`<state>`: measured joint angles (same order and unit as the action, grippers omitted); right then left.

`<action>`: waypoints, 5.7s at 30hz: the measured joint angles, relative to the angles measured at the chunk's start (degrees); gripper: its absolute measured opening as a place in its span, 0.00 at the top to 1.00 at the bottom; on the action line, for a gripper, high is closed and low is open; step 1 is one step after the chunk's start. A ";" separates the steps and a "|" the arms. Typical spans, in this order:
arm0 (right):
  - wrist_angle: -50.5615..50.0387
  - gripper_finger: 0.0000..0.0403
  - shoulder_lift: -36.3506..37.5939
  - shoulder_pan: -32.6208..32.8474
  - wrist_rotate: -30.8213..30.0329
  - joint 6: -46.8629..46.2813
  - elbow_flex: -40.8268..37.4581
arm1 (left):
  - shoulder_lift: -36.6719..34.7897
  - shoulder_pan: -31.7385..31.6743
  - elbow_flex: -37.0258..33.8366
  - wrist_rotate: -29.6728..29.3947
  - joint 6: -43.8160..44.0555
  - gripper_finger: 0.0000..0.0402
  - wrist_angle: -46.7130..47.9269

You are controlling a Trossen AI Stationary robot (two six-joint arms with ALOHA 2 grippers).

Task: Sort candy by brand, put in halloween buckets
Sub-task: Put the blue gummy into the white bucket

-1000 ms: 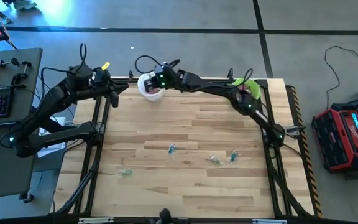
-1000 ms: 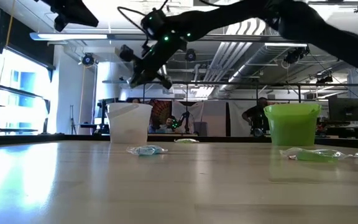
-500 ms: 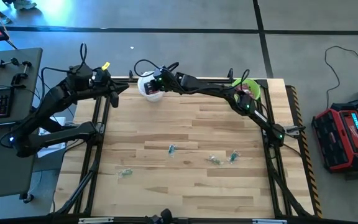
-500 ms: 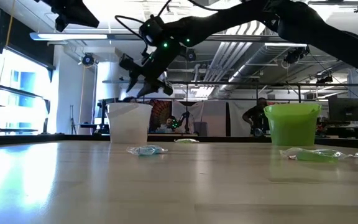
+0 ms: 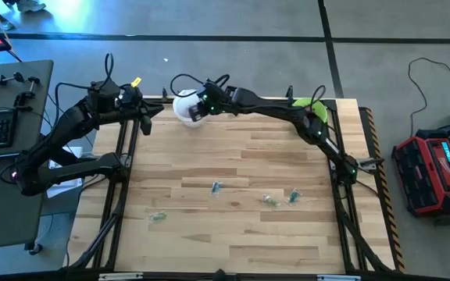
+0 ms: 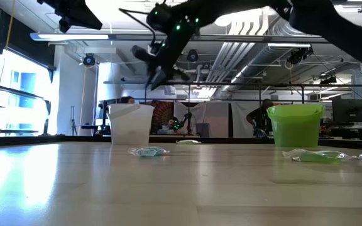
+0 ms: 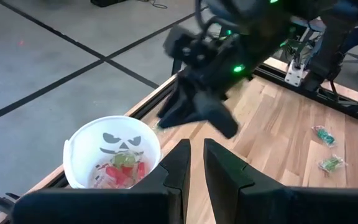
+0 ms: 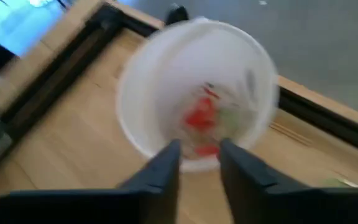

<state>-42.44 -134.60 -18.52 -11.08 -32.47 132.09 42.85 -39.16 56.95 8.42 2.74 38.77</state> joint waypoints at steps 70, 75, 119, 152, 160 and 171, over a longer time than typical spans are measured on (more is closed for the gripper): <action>27.20 1.00 77.30 20.08 -2.46 7.00 -94.40 | 50.16 45.42 0.00 -13.54 48.20 0.72 -15.32; 26.32 1.00 77.28 20.08 -2.46 6.85 -94.40 | 54.84 46.54 0.00 -13.94 53.12 0.62 -16.75; 24.27 1.00 77.24 19.95 -3.65 7.25 -94.31 | 55.91 35.80 15.96 -14.11 41.24 1.00 -4.50; 24.27 1.00 77.24 17.42 -12.52 7.46 -94.31 | 44.74 2.14 20.33 -15.01 21.93 1.00 7.13; 24.27 1.00 77.24 16.11 -12.55 7.46 -94.31 | 46.89 -1.16 20.31 -13.19 18.29 1.00 9.74; 24.29 1.00 77.24 15.86 -12.47 7.30 -94.31 | 51.34 -1.38 20.24 -11.49 13.02 1.00 9.77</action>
<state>-18.15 -57.36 -2.66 -23.55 -25.17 37.78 94.19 -40.53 77.19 -3.07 15.76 48.54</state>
